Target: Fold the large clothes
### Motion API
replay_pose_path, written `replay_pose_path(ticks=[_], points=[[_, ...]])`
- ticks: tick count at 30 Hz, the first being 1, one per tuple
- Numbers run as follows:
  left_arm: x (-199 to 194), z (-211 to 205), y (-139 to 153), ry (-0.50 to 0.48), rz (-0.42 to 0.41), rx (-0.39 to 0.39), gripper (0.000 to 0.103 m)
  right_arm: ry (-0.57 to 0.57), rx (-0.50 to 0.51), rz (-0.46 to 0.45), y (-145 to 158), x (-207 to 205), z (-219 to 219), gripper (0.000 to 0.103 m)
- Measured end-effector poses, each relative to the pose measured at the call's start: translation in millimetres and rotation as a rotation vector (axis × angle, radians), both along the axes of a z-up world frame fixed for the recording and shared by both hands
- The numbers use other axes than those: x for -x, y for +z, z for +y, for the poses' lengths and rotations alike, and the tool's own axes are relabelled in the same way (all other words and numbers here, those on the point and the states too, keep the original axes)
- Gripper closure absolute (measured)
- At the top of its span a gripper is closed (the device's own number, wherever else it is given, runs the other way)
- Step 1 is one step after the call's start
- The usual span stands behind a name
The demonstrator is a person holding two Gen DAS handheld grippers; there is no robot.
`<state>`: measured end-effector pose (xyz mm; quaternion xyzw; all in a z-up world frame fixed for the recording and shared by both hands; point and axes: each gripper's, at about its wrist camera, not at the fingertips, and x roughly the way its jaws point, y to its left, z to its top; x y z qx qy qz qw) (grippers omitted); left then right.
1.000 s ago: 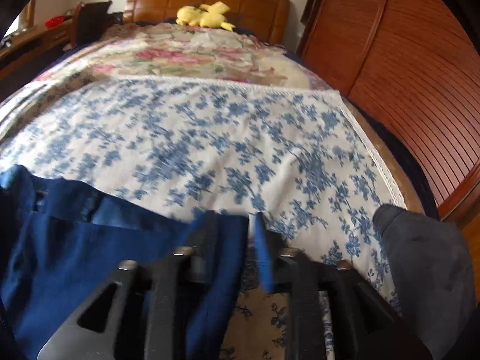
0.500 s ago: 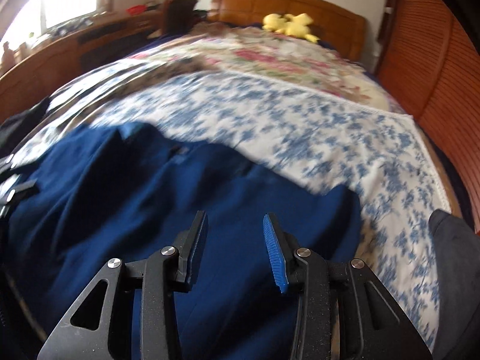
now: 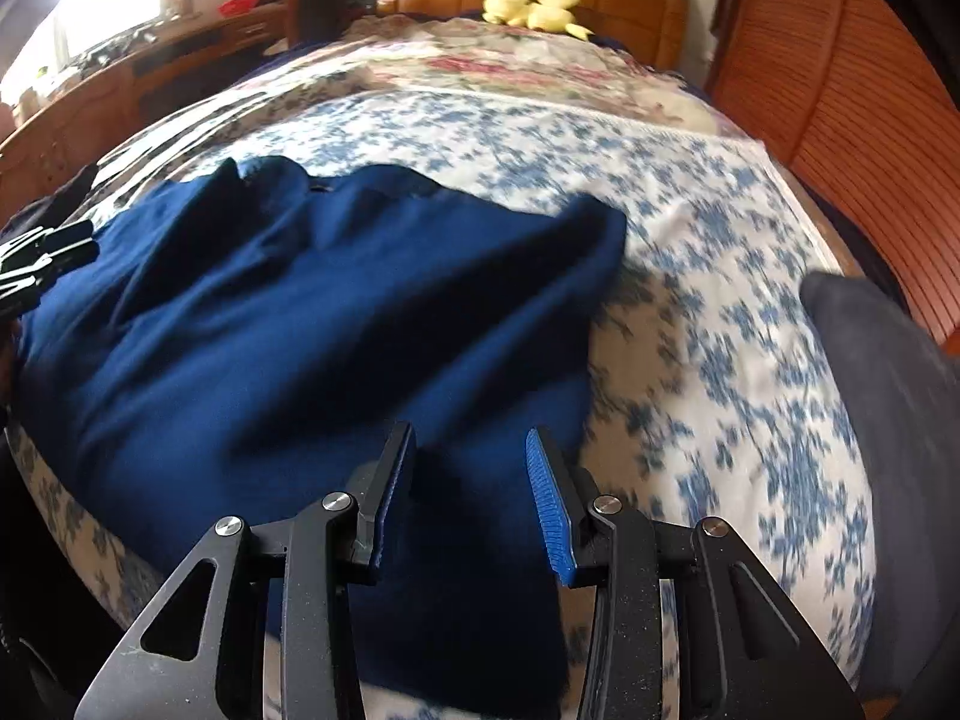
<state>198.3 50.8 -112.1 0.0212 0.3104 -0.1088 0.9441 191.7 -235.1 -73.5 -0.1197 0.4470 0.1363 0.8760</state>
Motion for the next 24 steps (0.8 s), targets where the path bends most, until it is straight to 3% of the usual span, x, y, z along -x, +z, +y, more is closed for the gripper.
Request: replay_pose_path(ticks=[5, 14, 24], points=[[15.0, -8.0, 5.5, 0.001, -0.024, 0.003, 0.052, -0.026, -0.056, 0.034, -9.3, 12.2, -14.1, 0.064], [66.8, -35.4, 12.2, -0.036, -0.007, 0.01, 0.052, 0.002, -0.065, 0.038, -19.2, 25.0, -20.1, 0.064], [118.6, -40.4, 22.4, 0.002, 0.016, -0.013, 0.052, 0.058, -0.112, -0.052, 15.1, 48.7, -4.2, 0.064]])
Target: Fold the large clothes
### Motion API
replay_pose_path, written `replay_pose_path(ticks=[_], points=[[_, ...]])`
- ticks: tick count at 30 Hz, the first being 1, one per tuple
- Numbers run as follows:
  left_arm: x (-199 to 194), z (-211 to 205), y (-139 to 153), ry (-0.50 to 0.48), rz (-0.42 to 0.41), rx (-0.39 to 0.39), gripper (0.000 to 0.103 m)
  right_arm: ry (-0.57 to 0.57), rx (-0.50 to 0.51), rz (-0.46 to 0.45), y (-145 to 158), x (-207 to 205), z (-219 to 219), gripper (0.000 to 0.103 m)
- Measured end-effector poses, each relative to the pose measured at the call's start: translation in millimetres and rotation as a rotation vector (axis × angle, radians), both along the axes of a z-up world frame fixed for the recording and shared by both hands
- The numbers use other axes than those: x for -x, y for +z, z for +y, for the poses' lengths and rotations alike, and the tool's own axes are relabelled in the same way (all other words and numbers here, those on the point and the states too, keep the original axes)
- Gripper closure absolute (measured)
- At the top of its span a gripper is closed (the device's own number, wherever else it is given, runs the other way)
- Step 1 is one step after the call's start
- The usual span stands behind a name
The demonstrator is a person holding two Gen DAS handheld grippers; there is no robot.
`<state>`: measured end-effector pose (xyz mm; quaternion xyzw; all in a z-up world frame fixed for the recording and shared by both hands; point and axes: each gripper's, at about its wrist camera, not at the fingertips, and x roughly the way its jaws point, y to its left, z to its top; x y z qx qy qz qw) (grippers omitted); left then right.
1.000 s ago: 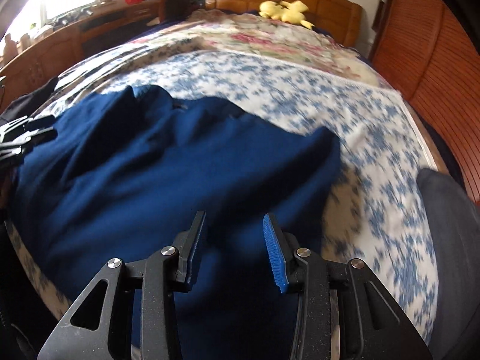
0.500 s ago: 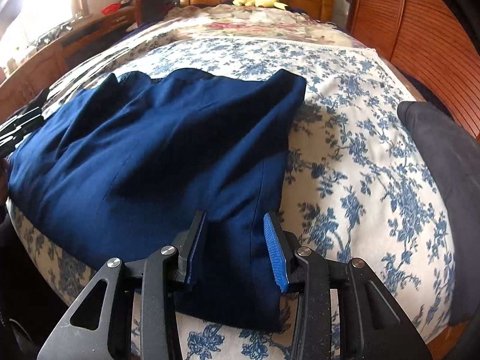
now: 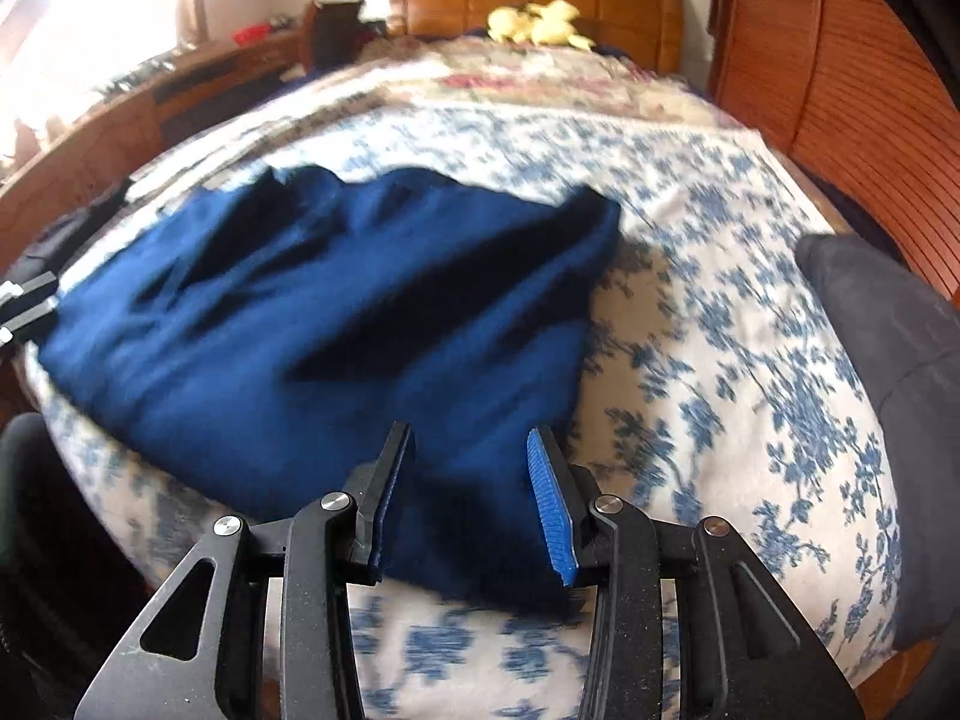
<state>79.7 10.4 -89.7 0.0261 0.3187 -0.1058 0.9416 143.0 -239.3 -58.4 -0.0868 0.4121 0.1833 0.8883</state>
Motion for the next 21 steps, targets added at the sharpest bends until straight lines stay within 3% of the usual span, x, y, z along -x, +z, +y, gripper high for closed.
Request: replay_pose_path(ticks=[5, 10, 15, 21], points=[[7.1, 10.9, -6.0, 0.035, 0.029, -0.007, 0.052, 0.093, -0.024, -0.026, 3.7, 8.5, 40.4, 0.058], [12.6, 30.4, -9.9, 0.082, 0.046, -0.006, 0.052, 0.152, -0.02, -0.017, -12.8, 4.9, 76.8, 0.056], [12.4, 49.5, -16.8, 0.137, 0.064, -0.009, 0.052, 0.167, 0.029, 0.035, -43.3, -3.7, 83.1, 0.052], [9.0, 74.6, -29.3, 0.218, 0.1, 0.01, 0.052, 0.171, -0.001, 0.015, -49.7, -1.2, 77.6, 0.052]])
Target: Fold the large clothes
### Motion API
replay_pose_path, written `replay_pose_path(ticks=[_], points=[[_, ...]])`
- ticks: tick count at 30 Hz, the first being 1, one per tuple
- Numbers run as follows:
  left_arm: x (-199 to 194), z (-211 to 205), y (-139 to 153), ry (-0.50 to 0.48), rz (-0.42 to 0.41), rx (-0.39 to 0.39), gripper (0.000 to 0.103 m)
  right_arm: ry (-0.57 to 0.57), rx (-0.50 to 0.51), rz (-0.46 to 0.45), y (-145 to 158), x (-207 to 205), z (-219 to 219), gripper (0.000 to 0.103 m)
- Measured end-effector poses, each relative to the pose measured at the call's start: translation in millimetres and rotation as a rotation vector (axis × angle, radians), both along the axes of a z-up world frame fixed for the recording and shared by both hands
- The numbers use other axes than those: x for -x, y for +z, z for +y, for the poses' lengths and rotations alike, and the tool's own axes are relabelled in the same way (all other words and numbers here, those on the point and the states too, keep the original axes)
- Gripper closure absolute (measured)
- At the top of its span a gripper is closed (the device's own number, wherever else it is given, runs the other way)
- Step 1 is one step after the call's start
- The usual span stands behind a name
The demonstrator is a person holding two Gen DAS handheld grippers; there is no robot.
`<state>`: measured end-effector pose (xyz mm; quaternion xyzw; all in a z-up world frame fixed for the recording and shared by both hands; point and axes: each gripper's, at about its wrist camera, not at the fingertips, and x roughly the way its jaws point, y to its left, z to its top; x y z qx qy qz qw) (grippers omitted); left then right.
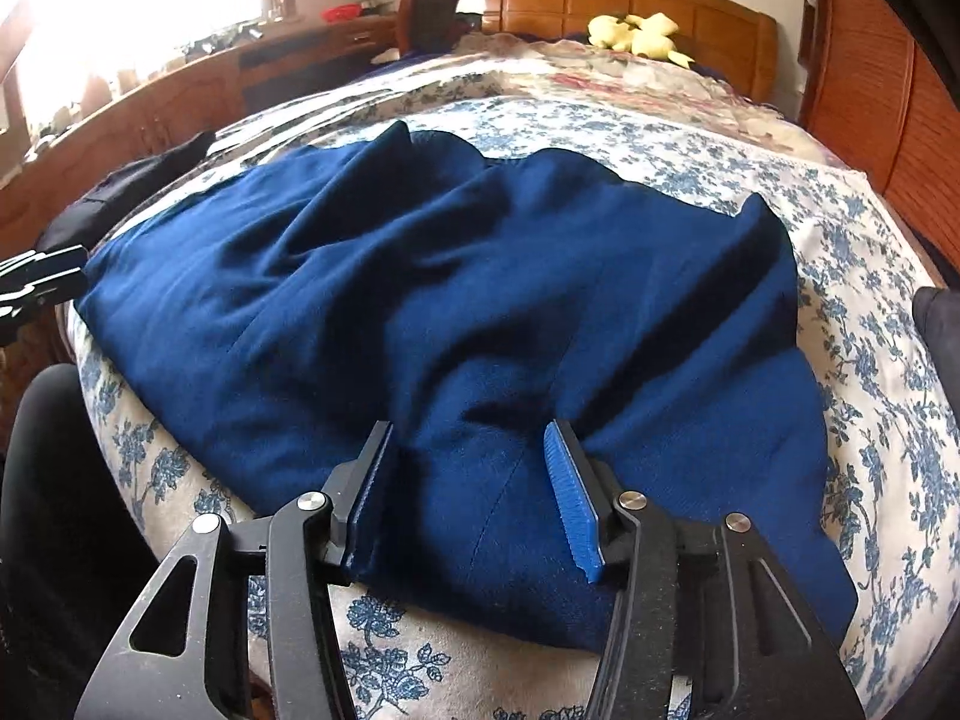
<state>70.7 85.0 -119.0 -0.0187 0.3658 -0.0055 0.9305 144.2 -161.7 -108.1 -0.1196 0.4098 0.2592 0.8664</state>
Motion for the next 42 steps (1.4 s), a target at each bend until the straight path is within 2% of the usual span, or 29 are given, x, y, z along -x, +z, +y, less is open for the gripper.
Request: replay_pose_path(ticks=[7, 12, 28, 30, 32, 33, 34, 35, 37, 42], points=[[-0.1, 19.9, -22.3, 0.056, 0.064, 0.035, 0.051, 0.003, -0.018, -0.016, -2.9, 3.8, -2.4, 0.052], [2.2, 26.3, -26.9, 0.066, 0.07, 0.077, 0.051, 0.003, -0.023, -0.019, -3.9, 4.5, -2.9, 0.052], [4.5, 21.4, -27.0, 0.079, 0.054, 0.05, 0.051, 0.001, -0.022, -0.02, -4.2, 5.6, -1.6, 0.052], [4.7, 20.1, -27.2, 0.073, 0.053, 0.05, 0.055, 0.002, -0.023, -0.021, -4.1, 5.4, -1.8, 0.052], [5.4, 18.3, -27.6, 0.052, 0.048, 0.068, 0.065, 0.002, -0.023, -0.021, -4.1, 5.5, -1.6, 0.052], [5.0, 17.5, -27.4, 0.047, 0.045, 0.071, 0.066, 0.002, -0.023, -0.021, -4.1, 5.4, -1.6, 0.052], [4.3, 16.6, -27.0, 0.042, 0.041, 0.065, 0.072, 0.002, -0.023, -0.021, -4.1, 5.4, -1.6, 0.052], [4.1, 15.8, -25.8, 0.038, 0.038, 0.059, 0.084, 0.001, -0.024, -0.022, -4.0, 5.7, -1.3, 0.052], [3.5, 13.3, -19.8, 0.029, 0.023, 0.045, 0.095, 0.002, -0.024, -0.022, -4.1, 5.8, -1.8, 0.052], [2.5, 5.1, 14.1, 0.029, -0.061, 0.042, 0.098, 0.005, -0.02, -0.025, -4.0, 6.0, -2.4, 0.052]])
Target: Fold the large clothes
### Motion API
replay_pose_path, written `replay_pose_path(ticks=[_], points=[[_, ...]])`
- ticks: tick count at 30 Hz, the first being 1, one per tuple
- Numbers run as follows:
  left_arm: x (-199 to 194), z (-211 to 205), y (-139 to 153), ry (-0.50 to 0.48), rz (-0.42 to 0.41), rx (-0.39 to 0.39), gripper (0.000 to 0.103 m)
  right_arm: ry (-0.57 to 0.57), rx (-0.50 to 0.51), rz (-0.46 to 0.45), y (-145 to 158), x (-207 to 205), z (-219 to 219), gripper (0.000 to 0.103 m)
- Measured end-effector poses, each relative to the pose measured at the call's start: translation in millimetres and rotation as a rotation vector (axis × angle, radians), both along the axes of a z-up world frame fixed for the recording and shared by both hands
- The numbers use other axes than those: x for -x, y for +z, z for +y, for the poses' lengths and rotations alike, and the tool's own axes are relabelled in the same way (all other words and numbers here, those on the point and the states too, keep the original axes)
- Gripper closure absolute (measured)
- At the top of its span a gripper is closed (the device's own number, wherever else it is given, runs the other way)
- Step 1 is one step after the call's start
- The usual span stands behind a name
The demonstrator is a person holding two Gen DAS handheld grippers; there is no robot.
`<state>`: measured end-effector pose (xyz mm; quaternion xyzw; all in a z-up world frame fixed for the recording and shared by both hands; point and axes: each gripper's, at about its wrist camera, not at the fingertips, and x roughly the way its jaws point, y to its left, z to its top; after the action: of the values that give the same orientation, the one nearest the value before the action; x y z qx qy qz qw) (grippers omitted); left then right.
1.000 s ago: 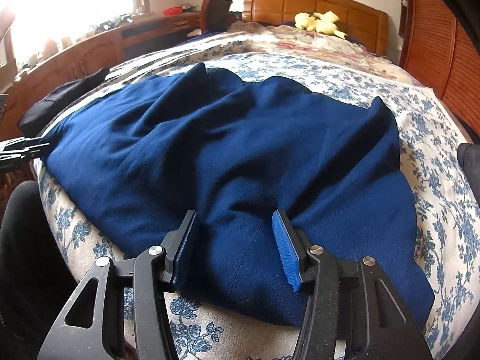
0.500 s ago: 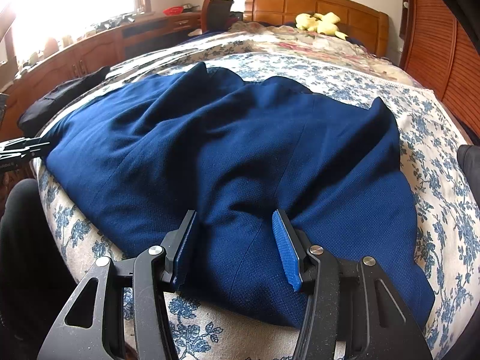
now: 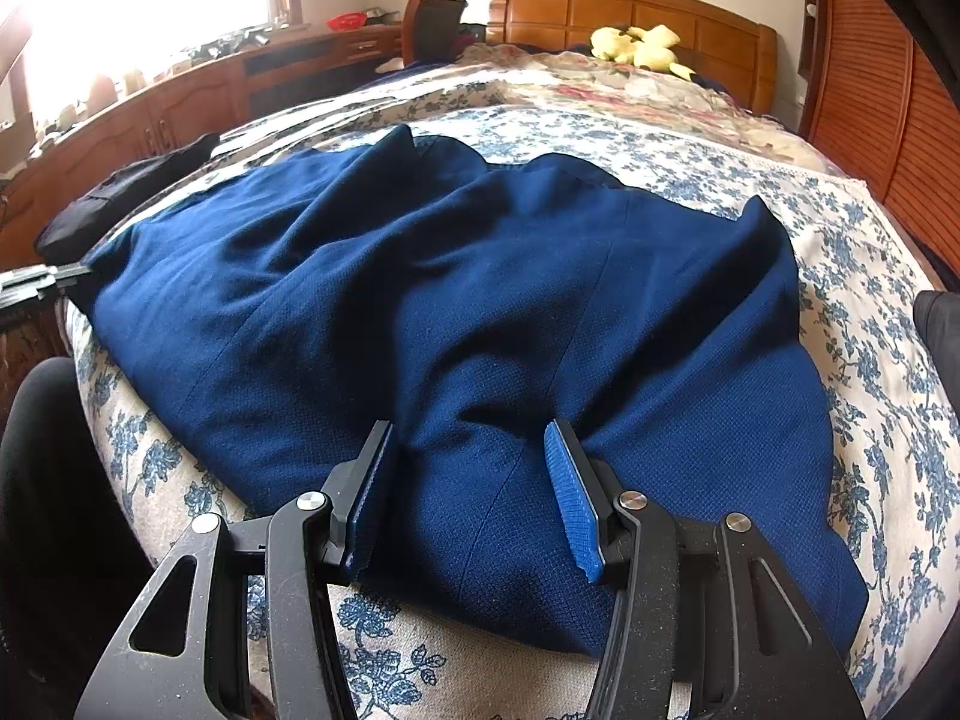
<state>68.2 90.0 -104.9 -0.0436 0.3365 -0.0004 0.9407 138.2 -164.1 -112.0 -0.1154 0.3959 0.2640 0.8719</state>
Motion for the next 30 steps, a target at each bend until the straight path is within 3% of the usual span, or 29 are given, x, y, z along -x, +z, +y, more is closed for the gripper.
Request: replay_pose_path(ticks=[6, 10, 16, 20, 24, 30], points=[[-16.4, -32.8, 52.0, -0.061, -0.105, -0.015, 0.1, -0.026, -0.016, -0.018, 15.2, 7.2, -15.5, 0.052], [-40.7, -86.0, 86.7, -0.166, -0.157, -0.062, 0.1, -0.054, -0.027, -0.045, 31.4, 15.9, -40.8, 0.052], [-71.5, -174.9, 111.1, -0.314, -0.196, -0.112, 0.101, -0.124, -0.025, -0.067, 44.4, 25.4, -93.4, 0.052], [-92.6, -240.6, 112.6, -0.427, -0.185, -0.088, 0.101, -0.15, -0.025, -0.069, 47.6, 33.1, -123.9, 0.052], [-103.8, -289.1, 95.4, -0.493, -0.129, -0.079, 0.101, -0.172, -0.043, -0.071, 47.6, 39.6, -148.8, 0.052], [-111.2, -295.6, 71.4, -0.489, -0.049, -0.06, 0.098, -0.204, -0.082, -0.055, 42.1, 45.8, -171.4, 0.052]])
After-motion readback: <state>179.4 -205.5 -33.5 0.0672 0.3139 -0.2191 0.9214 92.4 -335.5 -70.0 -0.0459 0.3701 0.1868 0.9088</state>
